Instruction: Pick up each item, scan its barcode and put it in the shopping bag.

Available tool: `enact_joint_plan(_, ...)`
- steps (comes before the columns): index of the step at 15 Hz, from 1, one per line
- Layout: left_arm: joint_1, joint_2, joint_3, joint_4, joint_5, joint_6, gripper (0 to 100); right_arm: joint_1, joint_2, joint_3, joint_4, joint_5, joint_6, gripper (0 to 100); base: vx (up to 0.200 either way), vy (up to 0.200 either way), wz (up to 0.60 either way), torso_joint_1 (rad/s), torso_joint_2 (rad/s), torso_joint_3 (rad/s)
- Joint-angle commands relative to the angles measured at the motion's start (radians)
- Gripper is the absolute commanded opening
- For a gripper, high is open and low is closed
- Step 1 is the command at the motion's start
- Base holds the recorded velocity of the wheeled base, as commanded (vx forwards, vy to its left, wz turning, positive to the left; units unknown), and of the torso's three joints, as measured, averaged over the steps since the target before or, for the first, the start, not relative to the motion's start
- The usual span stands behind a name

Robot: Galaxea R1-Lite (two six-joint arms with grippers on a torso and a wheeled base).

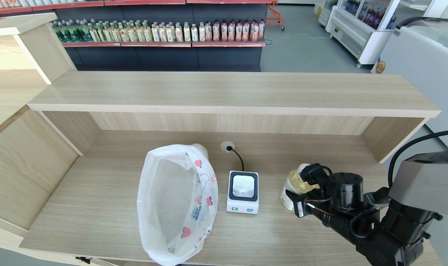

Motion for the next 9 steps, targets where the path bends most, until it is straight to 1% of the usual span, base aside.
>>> enact_joint_plan(1,0.0,0.0,0.0,0.0,0.0,0.0,100,0.001,-0.006,-0.024,0.0,-0.001,-0.004,0,0.0,0.0,0.0,0.0,0.0,0.0)
enact_joint_plan(7,0.0,0.0,0.0,0.0,0.0,0.0,100,0.0,0.022,-0.033,0.0,-0.001,-0.059,0,0.0,0.0,0.0,0.0,0.0,0.0)
enact_joint_plan(9,0.0,0.0,0.0,0.0,0.0,0.0,100,0.0,-0.014,-0.019,0.001,0.005,-0.046,0,0.0,0.0,0.0,0.0,0.0,0.0)
